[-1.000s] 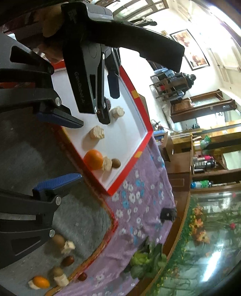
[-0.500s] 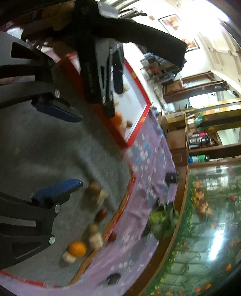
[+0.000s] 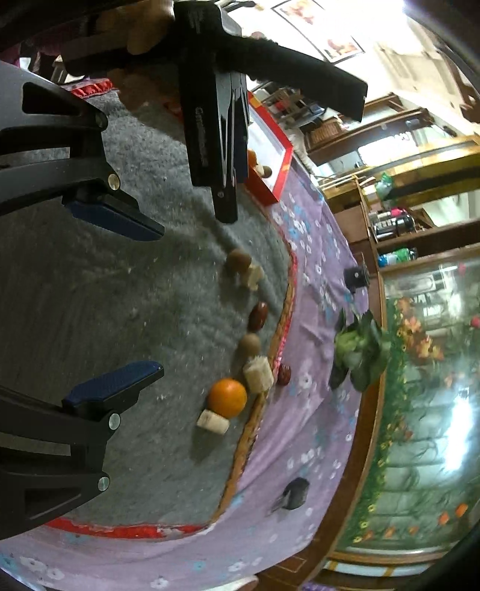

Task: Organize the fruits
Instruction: 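Move both open tools back over the felt mat, then grasp a brown round ball with the left tool while the right tool grasps a beige cookie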

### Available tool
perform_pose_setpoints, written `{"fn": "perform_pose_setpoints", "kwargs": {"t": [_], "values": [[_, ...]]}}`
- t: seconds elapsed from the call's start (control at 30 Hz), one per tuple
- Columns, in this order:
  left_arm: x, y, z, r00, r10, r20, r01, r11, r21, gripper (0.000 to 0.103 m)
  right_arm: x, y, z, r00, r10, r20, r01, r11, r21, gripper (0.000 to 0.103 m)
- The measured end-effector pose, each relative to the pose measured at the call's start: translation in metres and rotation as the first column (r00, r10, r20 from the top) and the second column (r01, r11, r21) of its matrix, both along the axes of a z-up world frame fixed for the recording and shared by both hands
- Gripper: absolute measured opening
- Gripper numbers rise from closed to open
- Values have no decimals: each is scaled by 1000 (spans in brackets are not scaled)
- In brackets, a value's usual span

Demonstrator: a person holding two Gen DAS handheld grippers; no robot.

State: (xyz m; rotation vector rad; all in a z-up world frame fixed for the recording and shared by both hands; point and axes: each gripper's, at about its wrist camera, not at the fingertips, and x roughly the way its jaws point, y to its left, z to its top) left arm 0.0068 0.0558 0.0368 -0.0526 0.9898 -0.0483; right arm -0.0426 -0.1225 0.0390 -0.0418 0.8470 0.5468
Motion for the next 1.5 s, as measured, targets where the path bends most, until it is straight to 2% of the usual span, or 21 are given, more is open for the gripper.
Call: {"fn": "perform_pose_setpoints", "kwargs": {"t": [0.43,0.5,0.53,0.73,1.03,1.27,1.5], "values": [[33,-19,-20,999,-36,-33,37,999,36,62,18,-20,-7,999,-16,-34,17,999,47,66],[35,-18,-23,999,-31,-30,32,999,44,51,19,-19,-10,999,-13,-42,15,999,45,66],[37,-17,-26,999,-31,-35,32,999,41,41,20,-19,-11,999,-13,-45,15,999,45,66],[31,-14,-19,999,-53,-8,53,998,20,24,23,-15,-12,998,-4,-60,8,998,65,66],[8,-8,-3,998,-67,22,67,998,4,23,27,0,-14,997,14,-76,-8,997,75,66],[-6,9,8,998,-23,56,21,999,37,24,42,23,-12,997,11,-71,-5,996,90,66],[-16,33,14,997,18,73,-20,999,26,24,64,62,-16,997,54,-61,-49,996,69,65]]}}
